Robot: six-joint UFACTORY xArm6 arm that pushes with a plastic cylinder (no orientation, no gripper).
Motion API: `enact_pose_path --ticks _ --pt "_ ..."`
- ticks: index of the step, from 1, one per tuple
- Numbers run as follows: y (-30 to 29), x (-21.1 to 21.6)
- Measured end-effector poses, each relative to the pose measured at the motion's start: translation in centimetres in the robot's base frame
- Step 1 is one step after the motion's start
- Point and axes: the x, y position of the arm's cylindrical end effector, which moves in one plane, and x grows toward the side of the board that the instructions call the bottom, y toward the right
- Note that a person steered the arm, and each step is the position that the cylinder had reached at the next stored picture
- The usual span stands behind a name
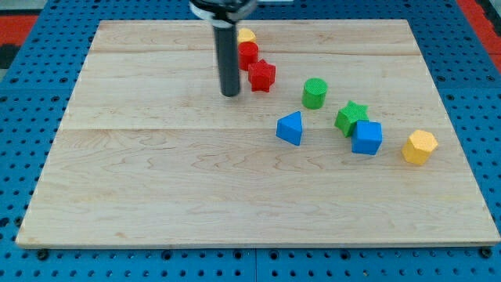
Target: Place the green star top of the blue cube
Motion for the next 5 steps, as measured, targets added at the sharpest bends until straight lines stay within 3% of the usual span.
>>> enact_pose_path --ticks 1,2,3,4,5 --pt "4.9 -2.1" --pt "5.1 -6.1" --pt "9.2 -6.9" --pt "14.5 -2.7" --pt "13.9 2.9"
